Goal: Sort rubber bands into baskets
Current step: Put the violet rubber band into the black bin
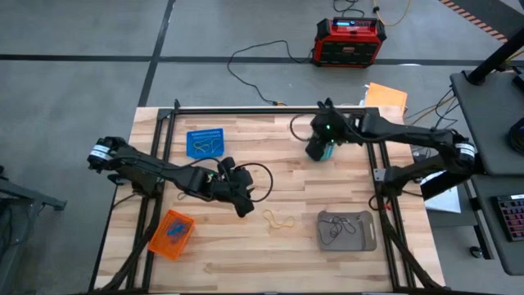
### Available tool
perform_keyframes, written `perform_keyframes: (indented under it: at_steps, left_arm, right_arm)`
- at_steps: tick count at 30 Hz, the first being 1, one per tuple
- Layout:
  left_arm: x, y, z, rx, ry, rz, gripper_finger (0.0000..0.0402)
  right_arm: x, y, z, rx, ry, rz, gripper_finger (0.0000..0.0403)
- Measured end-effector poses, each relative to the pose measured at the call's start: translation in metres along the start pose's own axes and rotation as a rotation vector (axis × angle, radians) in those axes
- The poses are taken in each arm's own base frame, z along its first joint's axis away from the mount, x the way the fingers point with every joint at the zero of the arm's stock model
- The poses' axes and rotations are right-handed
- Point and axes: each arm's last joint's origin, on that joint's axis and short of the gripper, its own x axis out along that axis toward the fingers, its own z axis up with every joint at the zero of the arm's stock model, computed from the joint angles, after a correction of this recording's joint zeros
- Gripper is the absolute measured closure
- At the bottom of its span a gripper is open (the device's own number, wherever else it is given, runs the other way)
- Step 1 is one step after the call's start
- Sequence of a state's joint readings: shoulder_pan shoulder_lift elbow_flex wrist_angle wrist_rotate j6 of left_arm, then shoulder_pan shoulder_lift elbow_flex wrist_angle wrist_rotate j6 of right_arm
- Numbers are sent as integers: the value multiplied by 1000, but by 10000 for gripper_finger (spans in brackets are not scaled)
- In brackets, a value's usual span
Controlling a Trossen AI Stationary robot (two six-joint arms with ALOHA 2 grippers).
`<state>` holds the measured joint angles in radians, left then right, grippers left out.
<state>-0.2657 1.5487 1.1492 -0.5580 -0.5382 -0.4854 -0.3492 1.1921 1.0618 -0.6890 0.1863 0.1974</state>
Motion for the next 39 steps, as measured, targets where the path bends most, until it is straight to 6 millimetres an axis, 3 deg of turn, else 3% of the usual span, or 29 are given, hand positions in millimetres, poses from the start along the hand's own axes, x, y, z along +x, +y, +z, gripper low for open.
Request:
perform_keyframes:
  at_steps: [7, 14, 21, 27, 39]
  left_arm:
    - [-1, -2, -8, -54, 128, -94, 221]
    - [-7, 8, -32, -151, 420, -49, 221]
    - [-18, 24, -51, -216, 639, 145, 221]
    - [-21, 15, -58, -371, 628, 203, 221]
    - [-22, 9, -62, -360, 607, 211, 221]
  right_arm:
    - [-8, 46, -6, -177, -112, 135, 218]
    - [-8, 80, -16, -318, -226, 249, 218]
    - [-7, 84, -18, -365, -269, 260, 218]
    - [2, 85, -23, -352, -320, 273, 218]
    - [10, 85, -30, -388, -367, 293, 218]
